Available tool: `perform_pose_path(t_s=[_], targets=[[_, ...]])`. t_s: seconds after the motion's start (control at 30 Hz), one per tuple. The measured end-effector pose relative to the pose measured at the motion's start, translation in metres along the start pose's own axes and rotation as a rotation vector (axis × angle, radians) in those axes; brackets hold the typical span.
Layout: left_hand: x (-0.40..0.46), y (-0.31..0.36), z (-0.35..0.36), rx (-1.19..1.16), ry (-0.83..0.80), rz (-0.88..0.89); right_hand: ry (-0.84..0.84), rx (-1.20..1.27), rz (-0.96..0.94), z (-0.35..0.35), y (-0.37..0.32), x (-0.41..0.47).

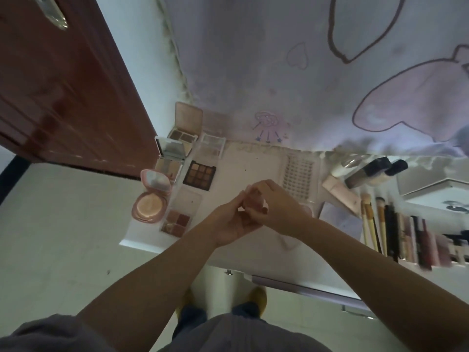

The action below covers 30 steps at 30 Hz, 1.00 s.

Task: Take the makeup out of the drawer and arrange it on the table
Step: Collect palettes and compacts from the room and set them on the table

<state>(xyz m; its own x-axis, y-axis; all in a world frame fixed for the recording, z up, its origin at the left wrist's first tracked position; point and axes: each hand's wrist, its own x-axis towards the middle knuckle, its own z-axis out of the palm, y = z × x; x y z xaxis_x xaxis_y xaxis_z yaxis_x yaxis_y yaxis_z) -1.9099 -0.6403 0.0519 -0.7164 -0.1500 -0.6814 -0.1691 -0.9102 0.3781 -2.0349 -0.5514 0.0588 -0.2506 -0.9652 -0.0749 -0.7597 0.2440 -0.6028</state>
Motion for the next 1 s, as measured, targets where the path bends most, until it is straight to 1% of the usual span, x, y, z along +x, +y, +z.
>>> perform_pose_path(t_s=[0.1,0.23,0.3,0.37,0.47,0.53,0.6,0.67,0.77,0.87,0.93,1.0], targets=[[-0.013,0.01,-0.013,0.011,-0.022,0.003,-0.011,-0.008,0.004,0.006,-0.016,0.002],[-0.025,0.025,-0.033,0.037,-0.062,-0.028,0.03,0.126,0.076,0.007,-0.034,0.007],[-0.028,0.031,-0.042,0.043,-0.082,-0.042,-0.001,0.196,0.111,0.002,-0.039,0.012],[-0.027,0.034,-0.046,-0.02,-0.097,-0.067,-0.026,0.349,0.205,-0.005,-0.04,0.021],[-0.019,0.035,-0.048,-0.115,-0.11,-0.096,0.033,0.785,0.417,-0.014,-0.033,0.034],[-0.009,0.039,-0.046,-0.162,-0.116,-0.086,0.084,0.853,0.47,-0.014,-0.024,0.042],[0.003,0.045,-0.04,-0.222,-0.108,-0.073,0.103,0.823,0.486,-0.011,-0.012,0.053],[0.018,0.052,-0.032,-0.293,-0.06,-0.06,0.095,0.687,0.477,-0.009,0.002,0.069],[0.042,0.064,-0.019,-0.384,0.074,0.002,0.141,0.432,0.435,-0.013,0.025,0.109],[0.066,0.08,-0.006,-0.46,0.207,0.101,0.169,0.367,0.424,-0.017,0.045,0.153],[0.079,0.089,0.001,-0.491,0.286,0.15,0.148,0.299,0.392,-0.015,0.055,0.178],[0.088,0.095,0.007,-0.482,0.332,0.19,0.12,0.201,0.354,-0.012,0.063,0.197]])
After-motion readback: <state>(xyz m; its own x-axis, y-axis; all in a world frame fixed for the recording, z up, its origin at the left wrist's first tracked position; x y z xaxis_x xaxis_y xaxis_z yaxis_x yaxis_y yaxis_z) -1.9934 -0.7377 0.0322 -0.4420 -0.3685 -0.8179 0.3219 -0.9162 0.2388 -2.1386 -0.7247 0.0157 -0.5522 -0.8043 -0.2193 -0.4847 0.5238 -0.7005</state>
